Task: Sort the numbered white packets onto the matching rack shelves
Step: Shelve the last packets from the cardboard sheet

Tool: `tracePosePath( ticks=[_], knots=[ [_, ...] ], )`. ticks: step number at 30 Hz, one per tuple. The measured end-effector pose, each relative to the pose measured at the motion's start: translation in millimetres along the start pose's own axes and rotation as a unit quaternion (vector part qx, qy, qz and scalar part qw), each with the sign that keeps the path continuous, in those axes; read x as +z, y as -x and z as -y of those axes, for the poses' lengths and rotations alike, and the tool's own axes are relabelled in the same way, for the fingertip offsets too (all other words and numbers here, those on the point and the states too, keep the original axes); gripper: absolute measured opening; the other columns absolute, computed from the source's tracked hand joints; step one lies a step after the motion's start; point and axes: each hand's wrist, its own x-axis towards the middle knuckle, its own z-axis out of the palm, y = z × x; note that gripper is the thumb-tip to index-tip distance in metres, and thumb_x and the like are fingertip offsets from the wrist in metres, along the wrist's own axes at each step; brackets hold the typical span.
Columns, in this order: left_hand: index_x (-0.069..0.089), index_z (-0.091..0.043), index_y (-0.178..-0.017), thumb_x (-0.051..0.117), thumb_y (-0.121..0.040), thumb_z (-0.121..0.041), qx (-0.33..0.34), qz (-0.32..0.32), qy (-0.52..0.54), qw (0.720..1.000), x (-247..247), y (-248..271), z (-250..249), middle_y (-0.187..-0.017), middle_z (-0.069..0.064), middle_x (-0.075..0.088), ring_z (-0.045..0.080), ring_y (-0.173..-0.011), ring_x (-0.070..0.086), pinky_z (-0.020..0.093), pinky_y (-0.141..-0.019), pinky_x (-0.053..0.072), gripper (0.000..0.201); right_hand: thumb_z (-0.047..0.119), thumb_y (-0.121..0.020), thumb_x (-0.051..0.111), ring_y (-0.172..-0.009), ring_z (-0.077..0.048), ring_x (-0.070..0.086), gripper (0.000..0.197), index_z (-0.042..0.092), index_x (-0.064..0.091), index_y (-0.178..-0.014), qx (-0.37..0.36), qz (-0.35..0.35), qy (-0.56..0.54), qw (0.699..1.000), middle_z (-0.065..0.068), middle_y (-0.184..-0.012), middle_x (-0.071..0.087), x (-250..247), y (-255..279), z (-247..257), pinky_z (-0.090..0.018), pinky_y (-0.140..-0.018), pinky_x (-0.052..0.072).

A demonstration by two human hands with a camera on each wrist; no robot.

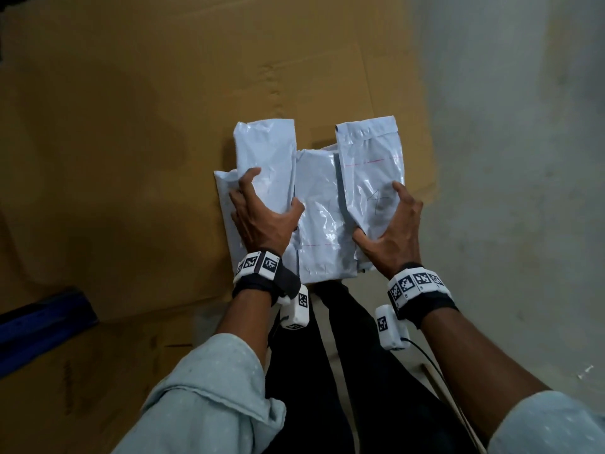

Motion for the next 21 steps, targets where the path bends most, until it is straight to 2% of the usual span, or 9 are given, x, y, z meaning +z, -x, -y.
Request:
tracePosePath(
  ticks=[2,3,5,7,10,13,17,21],
  knots=[
    [0.048,-0.021,-0.128,0.080,-0.063,-0.034,0.018,-0.014,0.009,1.000,-9.3,1.0,-2.6,-0.125,0.002,0.052,0.016,-0.111,0.048,0.039,-0.095,0.046,0.073,0.026,-0.068,0.090,-0.130,-0.011,0.035,0.102,0.015,0.031,-0.152,-0.003,-0.005,-0.003,1.000,-0.009,-0.144,0.034,-2.2,1.4,6.1,-0.002,-0.102,0.024],
    [0.049,-0.018,-0.128,0.081,-0.064,-0.031,0.022,-0.018,0.016,0.999,-13.8,0.9,-4.0,-0.127,0.003,0.052,0.014,-0.114,0.045,0.036,-0.097,0.044,0.073,0.027,-0.069,0.090,-0.129,-0.009,0.034,0.102,0.014,0.031,-0.151,-0.005,-0.009,-0.004,1.000,-0.009,-0.144,0.034,-3.5,2.4,10.0,-0.001,-0.102,0.023],
    [0.048,-0.016,-0.130,0.082,-0.065,-0.033,0.019,-0.022,0.031,0.999,-24.9,-0.9,-8.0,-0.134,0.006,0.051,0.016,-0.125,0.042,0.034,-0.100,0.043,0.075,0.031,-0.069,0.090,-0.127,-0.005,0.033,0.102,0.015,0.031,-0.151,-0.005,-0.011,-0.006,1.000,-0.008,-0.145,0.034,-6.1,5.7,20.3,-0.009,-0.104,0.027],
    [0.046,-0.019,-0.130,0.082,-0.063,-0.040,0.020,-0.028,0.039,0.999,-37.0,-3.6,-12.1,-0.135,0.007,0.050,0.024,-0.127,0.047,0.041,-0.100,0.048,0.079,0.033,-0.070,0.089,-0.128,-0.006,0.034,0.101,0.015,0.031,-0.152,-0.004,-0.014,-0.006,1.000,-0.008,-0.145,0.034,-9.4,9.8,31.1,-0.017,-0.105,0.031],
    [0.046,-0.018,-0.131,0.085,-0.061,-0.045,0.041,-0.040,0.052,0.997,-60.1,-5.7,-24.1,-0.129,0.003,0.052,0.019,-0.116,0.051,0.035,-0.096,0.049,0.084,0.033,-0.071,0.088,-0.132,-0.014,0.037,0.101,0.017,0.031,-0.152,-0.004,-0.015,-0.004,1.000,-0.007,-0.145,0.034,-17.1,17.4,48.2,-0.020,-0.102,0.033],
    [0.047,-0.017,-0.131,0.088,-0.059,-0.046,0.077,-0.050,0.065,0.994,-92.1,-3.4,-41.1,-0.128,0.002,0.053,0.019,-0.116,0.052,0.032,-0.097,0.046,0.087,0.032,-0.070,0.088,-0.132,-0.015,0.040,0.101,0.021,0.030,-0.152,-0.004,-0.026,-0.004,1.000,-0.003,-0.146,0.033,-31.5,28.4,71.4,-0.025,-0.099,0.039],
    [0.048,-0.014,-0.131,0.089,-0.060,-0.050,0.115,-0.054,0.085,0.988,-150.2,9.9,-70.3,-0.128,0.003,0.053,0.018,-0.117,0.052,0.034,-0.099,0.046,0.089,0.030,-0.068,0.089,-0.129,-0.012,0.042,0.101,0.025,0.032,-0.151,-0.012,-0.056,-0.006,0.998,0.001,-0.145,0.032,-61.6,50.2,116.2,-0.028,-0.089,0.044],
    [0.049,-0.013,-0.129,0.092,-0.061,-0.049,0.147,-0.082,0.109,0.980,-211.6,26.6,-95.3,-0.127,0.003,0.054,0.019,-0.117,0.053,0.039,-0.099,0.048,0.088,0.029,-0.067,0.091,-0.130,-0.013,0.042,0.102,0.021,0.033,-0.151,-0.033,-0.092,-0.037,0.995,0.000,-0.145,0.032,-86.4,72.9,166.3,-0.028,-0.092,0.044]
  ],
)
